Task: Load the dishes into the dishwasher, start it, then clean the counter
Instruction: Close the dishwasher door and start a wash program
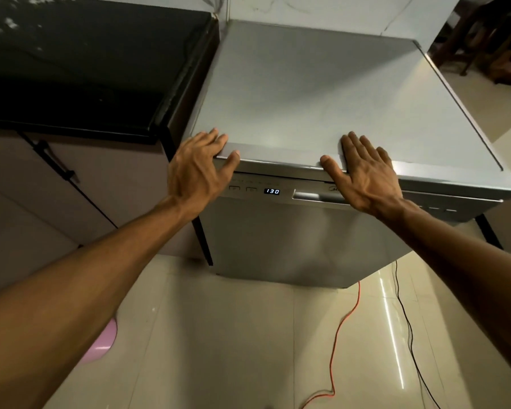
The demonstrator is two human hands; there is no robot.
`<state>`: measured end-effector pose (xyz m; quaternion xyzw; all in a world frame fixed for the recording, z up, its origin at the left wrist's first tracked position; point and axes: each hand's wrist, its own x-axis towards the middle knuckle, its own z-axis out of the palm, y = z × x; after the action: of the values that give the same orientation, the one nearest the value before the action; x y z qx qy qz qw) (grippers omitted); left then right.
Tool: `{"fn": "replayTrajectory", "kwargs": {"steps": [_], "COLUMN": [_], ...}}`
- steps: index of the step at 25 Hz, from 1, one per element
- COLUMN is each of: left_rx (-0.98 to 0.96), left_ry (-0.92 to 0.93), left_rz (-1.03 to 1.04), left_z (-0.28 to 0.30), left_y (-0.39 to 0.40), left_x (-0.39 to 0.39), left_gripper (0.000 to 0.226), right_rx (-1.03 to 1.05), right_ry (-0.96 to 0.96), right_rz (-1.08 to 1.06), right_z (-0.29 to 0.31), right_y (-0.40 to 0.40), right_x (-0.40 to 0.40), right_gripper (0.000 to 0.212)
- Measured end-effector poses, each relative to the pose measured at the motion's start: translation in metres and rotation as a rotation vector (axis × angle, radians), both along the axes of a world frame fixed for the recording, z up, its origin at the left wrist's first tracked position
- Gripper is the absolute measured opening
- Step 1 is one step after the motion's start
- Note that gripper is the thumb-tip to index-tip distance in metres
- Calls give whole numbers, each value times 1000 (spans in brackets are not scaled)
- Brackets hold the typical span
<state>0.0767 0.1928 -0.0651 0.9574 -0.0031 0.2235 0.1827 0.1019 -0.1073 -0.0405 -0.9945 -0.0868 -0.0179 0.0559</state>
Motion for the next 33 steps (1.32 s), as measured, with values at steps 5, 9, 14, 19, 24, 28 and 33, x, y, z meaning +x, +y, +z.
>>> {"fn": "replayTrajectory", "kwargs": {"steps": [5, 9, 14, 19, 24, 28, 33], "left_rx": [62, 81, 77, 40, 12, -13, -38], "left_ry": [163, 267, 396, 466, 509, 505, 621], "left_rz": [-12, -19, 11, 33, 29, 22, -34], "left_z": [25, 41, 54, 65, 75, 82, 100], "left_y": [-2, -5, -12, -16, -16, -12, -4], "left_x": [-2, -3, -3, -1, -1, -1, 0], "left_gripper": [58, 58, 58, 58, 60, 61, 68], "right_rx": [-36, -56, -94, -145, -193, -202, -117], "right_ry": [95, 177, 249, 282, 308, 287, 321], "right_rz": [8, 9, 49, 75, 54, 77, 124], "right_z": [9, 19, 36, 51, 64, 68, 84], "right_y": [2, 3, 3, 4, 17, 37, 82], "right_x": [0, 0, 7, 20, 18, 9, -2], "right_gripper": [85, 85, 87, 89, 78, 60, 32]}}
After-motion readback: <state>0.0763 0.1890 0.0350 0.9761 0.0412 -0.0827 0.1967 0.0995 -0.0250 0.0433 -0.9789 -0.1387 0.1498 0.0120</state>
